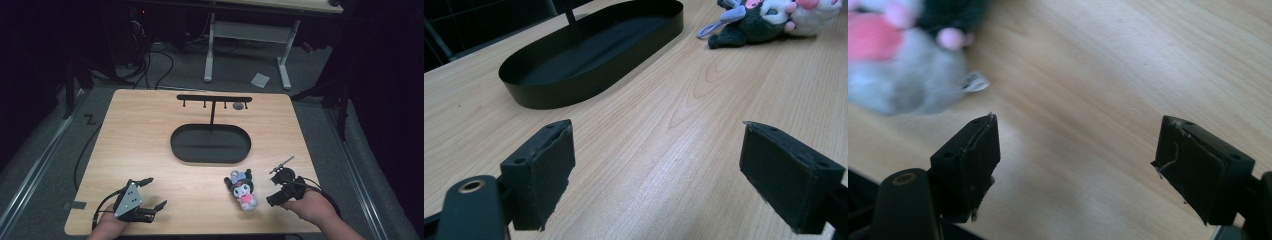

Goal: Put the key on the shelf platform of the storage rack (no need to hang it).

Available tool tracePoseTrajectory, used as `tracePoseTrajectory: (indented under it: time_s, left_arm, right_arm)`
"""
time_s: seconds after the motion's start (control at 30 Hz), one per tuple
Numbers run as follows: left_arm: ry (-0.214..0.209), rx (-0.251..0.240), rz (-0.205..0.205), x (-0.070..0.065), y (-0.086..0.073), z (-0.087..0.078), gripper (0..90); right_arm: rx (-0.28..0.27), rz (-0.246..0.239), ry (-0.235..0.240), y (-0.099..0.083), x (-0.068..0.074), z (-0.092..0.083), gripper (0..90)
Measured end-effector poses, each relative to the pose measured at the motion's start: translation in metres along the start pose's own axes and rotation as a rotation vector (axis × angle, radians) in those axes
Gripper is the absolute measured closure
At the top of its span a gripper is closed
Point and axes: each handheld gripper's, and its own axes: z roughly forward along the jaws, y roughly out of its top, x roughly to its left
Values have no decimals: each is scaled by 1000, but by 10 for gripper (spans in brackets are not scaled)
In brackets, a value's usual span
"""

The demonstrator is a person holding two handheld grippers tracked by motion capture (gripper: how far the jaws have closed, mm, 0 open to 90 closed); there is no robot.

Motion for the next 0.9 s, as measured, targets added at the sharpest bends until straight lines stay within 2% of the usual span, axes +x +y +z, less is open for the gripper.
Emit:
tracePoseTrajectory:
  time_s: [0.03,0.1,0.2,0.23,0.4,0.5,0.6,0.7,0.73,0.77,0.9]
  left_arm:
    - [0,0,0,0,0,0,150]
    - [2,-1,1,0,0,0,150]
    - [2,-2,1,0,0,0,150]
    - [3,-1,2,0,0,0,150]
    - [2,1,2,0,0,0,150]
    - [2,3,5,0,0,0,150]
    - [0,2,4,0,0,0,150]
    - [-2,0,1,0,0,0,150]
    - [-3,0,1,0,0,0,150]
    - [-3,0,1,0,0,0,150]
    - [-1,-1,5,0,0,0,150]
  right_arm:
    - [0,0,0,0,0,0,178]
    - [16,-36,23,0,9,-4,170]
    - [15,-52,34,1,17,-8,156]
    - [0,-59,42,4,25,-14,153]
    - [-36,-58,75,15,42,-23,152]
    - [-37,-67,92,24,51,-18,151]
    - [-22,-56,111,31,58,-9,151]
    - [-8,-80,124,36,64,4,152]
    - [10,-56,126,37,67,6,152]
    - [8,-73,127,38,68,11,151]
    - [19,-68,127,43,71,20,151]
